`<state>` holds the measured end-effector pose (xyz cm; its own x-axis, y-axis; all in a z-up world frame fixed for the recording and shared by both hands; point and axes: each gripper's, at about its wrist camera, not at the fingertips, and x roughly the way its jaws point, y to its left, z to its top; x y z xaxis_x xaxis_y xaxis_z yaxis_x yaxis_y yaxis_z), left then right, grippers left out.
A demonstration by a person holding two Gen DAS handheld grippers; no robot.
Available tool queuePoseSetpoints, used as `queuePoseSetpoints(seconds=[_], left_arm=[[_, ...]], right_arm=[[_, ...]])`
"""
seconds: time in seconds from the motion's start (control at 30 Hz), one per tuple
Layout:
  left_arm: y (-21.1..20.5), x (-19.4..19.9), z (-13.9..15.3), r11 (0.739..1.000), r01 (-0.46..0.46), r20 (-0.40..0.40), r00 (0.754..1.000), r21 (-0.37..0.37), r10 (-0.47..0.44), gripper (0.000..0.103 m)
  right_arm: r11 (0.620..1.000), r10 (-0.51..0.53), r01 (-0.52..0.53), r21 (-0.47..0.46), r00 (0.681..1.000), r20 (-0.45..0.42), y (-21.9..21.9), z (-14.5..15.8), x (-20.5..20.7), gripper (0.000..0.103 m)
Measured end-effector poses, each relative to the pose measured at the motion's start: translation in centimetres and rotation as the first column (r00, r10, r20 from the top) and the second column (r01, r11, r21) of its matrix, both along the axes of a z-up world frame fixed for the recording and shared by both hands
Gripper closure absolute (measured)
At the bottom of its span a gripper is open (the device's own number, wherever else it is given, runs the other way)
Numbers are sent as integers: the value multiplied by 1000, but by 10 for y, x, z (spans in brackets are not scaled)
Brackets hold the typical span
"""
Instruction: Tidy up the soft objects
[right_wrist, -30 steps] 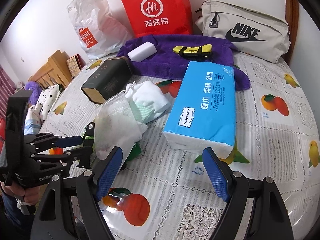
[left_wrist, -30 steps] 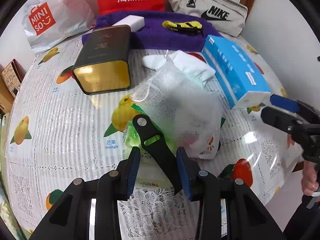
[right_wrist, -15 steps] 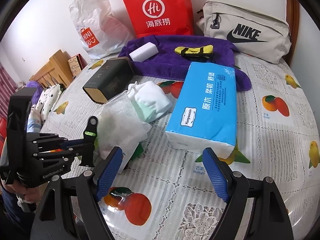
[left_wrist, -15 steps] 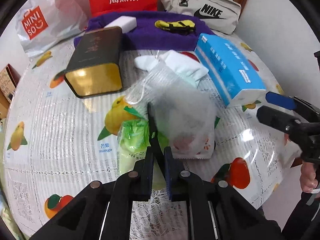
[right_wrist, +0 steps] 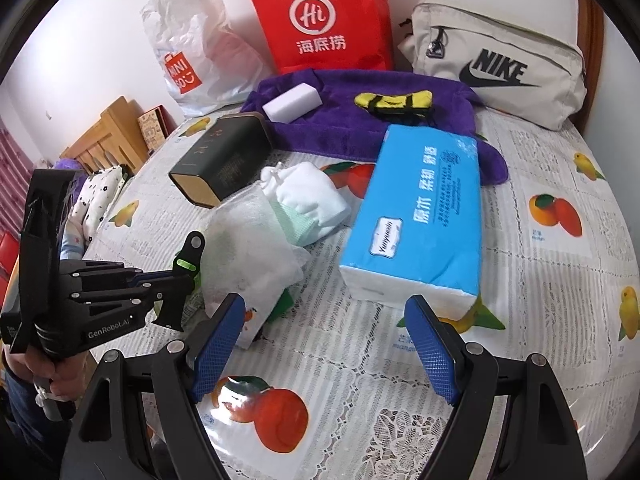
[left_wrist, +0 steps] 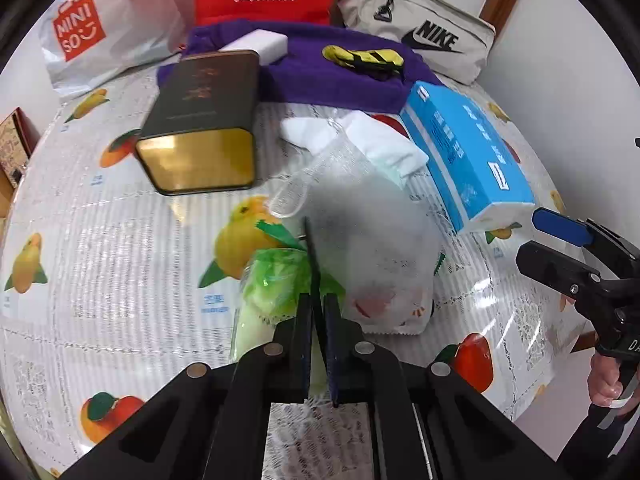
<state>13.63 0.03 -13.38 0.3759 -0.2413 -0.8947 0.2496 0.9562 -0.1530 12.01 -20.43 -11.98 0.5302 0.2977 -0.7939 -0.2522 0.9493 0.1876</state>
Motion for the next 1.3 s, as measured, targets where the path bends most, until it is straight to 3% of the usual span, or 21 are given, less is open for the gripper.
queuePoseSetpoints(seconds=[0.5,0.67,0.77,0.87,1.07,1.3], left_arm=[[41,5,18,993,-66,34,997,-98,70,98],[36,6,10,993,-18,8,1000,-119,19,98],[29,9,4,998,-3,6,1000,-65,4,97],[26,8,-1,998,20,-12,1000,-56,-21,97],[16,3,1,997,67,3,998,-28,-67,64],[10,3,-7,997,63,14,998,52,-64,62]], right_arm=[[994,111,-111,-15,994,-13,53,-4,17,22],[990,129,-131,-53,991,-26,68,-8,25,22],[989,127,-129,-68,992,-26,69,-7,27,22],[989,120,-122,-84,993,-19,67,-5,26,22],[992,95,-96,-82,995,-10,56,-3,25,22],[995,77,-77,-61,997,-6,46,-4,22,22]])
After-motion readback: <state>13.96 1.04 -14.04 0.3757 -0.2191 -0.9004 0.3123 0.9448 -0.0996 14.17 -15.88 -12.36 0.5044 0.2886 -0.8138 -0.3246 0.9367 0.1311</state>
